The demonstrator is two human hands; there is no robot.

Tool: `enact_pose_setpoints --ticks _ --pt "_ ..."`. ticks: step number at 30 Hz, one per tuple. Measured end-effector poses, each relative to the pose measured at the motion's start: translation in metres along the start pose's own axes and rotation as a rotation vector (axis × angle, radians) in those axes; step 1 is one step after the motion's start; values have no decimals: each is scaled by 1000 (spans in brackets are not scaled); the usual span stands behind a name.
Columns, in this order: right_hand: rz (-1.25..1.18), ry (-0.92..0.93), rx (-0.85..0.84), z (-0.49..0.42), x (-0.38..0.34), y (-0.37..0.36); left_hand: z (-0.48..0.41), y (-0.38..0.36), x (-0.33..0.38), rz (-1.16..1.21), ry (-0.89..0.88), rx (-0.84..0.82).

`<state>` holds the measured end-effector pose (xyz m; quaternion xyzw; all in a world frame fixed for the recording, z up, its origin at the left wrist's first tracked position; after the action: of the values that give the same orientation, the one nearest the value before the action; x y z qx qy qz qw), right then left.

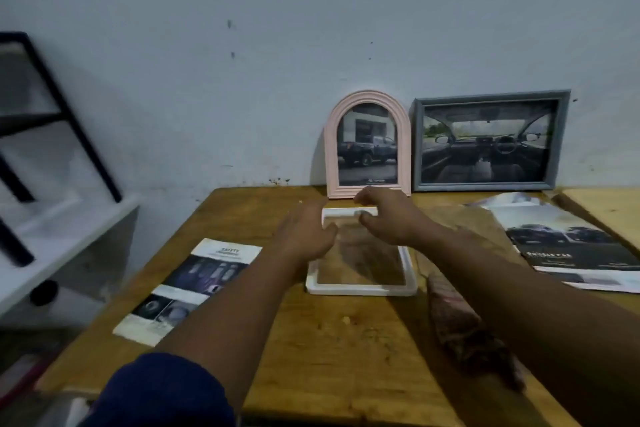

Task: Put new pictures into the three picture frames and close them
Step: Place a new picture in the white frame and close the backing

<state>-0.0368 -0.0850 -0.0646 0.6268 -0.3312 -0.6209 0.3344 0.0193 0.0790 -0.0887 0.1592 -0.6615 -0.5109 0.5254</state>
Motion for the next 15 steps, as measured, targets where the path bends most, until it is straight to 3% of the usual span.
enact_pose_setpoints --ticks 8,11,15 --pt "53 100 -283 -30 -116 -131 81 60 -169 -57 348 65" --pt "186 42 -326 -33 -130 -165 95 62 -188 -32 344 77" --pt "158 26 -286 -35 -135 -168 91 63 -188 -50 331 135"
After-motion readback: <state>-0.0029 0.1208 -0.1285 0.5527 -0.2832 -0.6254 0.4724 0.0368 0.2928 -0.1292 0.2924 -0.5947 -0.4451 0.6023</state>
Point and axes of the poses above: each hand's wrist, its own z-axis away from the middle knuckle, its own y-axis out of the back of the hand, x = y × z, the point moved 2 cm from there along -z, towards the middle knuckle, and after that the axes turned 14 degrees about -x, right-handed, at the moved point
